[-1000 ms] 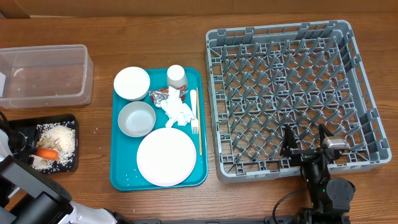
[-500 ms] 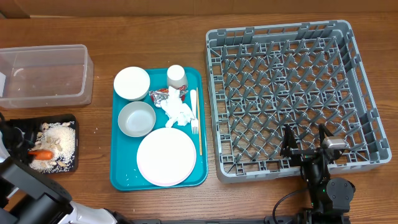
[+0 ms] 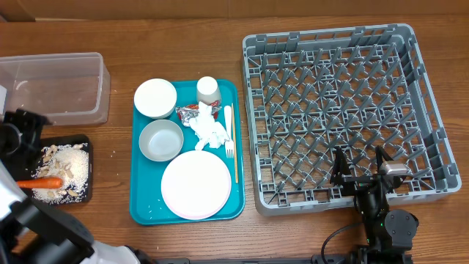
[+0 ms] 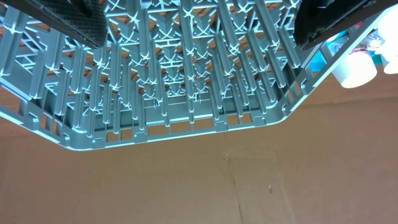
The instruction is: Sort waste into correct bins and load items into the dishwasher rack
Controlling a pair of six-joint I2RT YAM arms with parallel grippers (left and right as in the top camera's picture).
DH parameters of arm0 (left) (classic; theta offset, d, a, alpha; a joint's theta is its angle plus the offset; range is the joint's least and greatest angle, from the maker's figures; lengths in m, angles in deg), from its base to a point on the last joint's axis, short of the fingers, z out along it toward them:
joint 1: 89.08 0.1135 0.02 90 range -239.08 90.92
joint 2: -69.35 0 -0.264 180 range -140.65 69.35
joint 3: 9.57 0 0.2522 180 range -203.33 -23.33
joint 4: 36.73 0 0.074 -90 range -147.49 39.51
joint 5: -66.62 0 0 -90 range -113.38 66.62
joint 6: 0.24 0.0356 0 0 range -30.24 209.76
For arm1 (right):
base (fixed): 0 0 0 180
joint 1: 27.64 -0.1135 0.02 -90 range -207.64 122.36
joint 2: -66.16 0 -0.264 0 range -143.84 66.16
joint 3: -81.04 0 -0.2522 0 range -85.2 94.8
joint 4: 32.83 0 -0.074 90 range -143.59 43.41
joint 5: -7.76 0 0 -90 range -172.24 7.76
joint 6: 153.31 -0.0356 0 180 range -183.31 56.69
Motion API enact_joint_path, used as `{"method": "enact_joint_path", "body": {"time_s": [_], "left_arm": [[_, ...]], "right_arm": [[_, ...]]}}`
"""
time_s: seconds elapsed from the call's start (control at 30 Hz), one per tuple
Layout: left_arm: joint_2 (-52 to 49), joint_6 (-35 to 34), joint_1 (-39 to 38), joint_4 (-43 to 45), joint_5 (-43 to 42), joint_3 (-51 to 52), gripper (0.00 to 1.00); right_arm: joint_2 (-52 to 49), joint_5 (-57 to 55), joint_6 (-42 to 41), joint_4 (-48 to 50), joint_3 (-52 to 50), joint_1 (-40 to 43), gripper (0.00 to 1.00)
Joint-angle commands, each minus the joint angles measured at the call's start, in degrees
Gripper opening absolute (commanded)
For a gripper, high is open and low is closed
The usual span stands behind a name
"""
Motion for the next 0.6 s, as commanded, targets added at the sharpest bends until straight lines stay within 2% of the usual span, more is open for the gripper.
{"method": "enact_joint_path", "body": {"time_s": [0.0,0.1,0.27,0.37,0.57], "left_arm": [[8.0,3.5,-5.9,0.0,-3.5,-1.4,0.74],[12.2,5.9,-12.6,0.7,-1.2,-1.4,0.80],[14.6,5.8,-25.4,-1.7,12.1,-1.3,0.99],[13.9,5.7,-31.2,-4.1,17.2,0.0,1.00],[10.6,5.8,-35.9,-5.2,17.6,4.5,1.00]], "right_arm": [[0.6,-0.4,0.2,0.3,-0.6,0.2,1.00],[0.6,-0.4,0.2,0.3,-0.6,0.2,1.00],[0.6,-0.4,0.2,0.3,-0.6,0.2,1.00],[0.6,-0.4,0.2,0.3,-0.6,0.2,1.00],[0.6,-0.4,0.2,0.3,-0.6,0.2,1.00]]}}
